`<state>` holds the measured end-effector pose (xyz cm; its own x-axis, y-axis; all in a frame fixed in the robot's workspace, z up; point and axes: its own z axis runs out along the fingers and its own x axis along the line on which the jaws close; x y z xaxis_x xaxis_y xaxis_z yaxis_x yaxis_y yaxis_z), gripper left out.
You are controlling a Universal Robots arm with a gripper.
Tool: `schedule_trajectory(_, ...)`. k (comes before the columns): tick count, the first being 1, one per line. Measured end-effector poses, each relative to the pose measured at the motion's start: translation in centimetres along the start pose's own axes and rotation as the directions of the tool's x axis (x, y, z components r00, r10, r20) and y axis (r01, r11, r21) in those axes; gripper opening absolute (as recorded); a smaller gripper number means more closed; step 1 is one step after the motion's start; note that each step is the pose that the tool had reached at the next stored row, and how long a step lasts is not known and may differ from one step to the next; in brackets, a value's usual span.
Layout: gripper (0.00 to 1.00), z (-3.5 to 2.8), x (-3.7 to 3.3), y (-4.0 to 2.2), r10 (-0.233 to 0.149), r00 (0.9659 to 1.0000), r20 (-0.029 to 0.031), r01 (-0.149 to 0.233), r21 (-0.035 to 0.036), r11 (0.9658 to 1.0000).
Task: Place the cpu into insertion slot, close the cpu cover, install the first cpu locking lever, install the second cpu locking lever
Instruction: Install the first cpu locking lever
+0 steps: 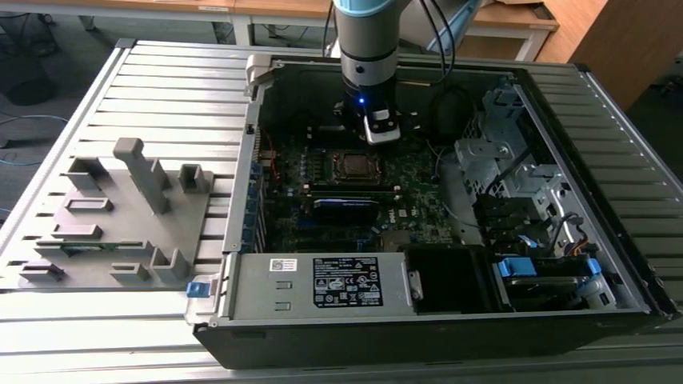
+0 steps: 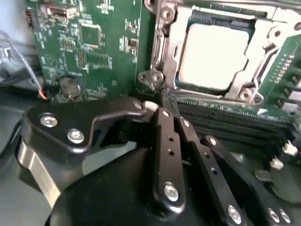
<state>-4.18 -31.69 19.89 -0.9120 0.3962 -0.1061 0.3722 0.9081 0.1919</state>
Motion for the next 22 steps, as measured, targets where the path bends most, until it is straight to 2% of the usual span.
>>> schedule_trajectory(6,0.11,-1.22,-0.13,0.24,0.000,1.0000,-0.0013,0.000,0.0007,1.0000)
schedule_trajectory(12,0.11,-1.34,-0.15,0.26,0.000,1.0000,-0.0015,0.000,0.0006,1.0000)
schedule_trajectory(13,0.11,-1.34,-0.15,0.27,0.000,1.0000,-0.0030,0.000,0.0013,1.0000)
schedule_trajectory(14,0.11,-1.33,-0.15,0.26,0.001,1.0000,-0.0093,-0.001,0.0054,1.0000)
schedule_trajectory(15,0.11,-1.32,-0.15,0.26,0.002,0.9998,-0.0184,-0.002,0.0118,0.9999)
schedule_trajectory(18,0.11,-1.27,-0.16,0.26,0.008,0.9986,-0.0530,-0.006,0.0340,0.9994)
schedule_trajectory(19,0.11,-1.26,-0.16,0.26,0.008,0.9983,-0.0577,-0.006,0.0369,0.9993)
schedule_trajectory(22,0.11,-1.26,-0.16,0.26,0.009,0.9982,-0.0600,-0.007,0.0381,0.9993)
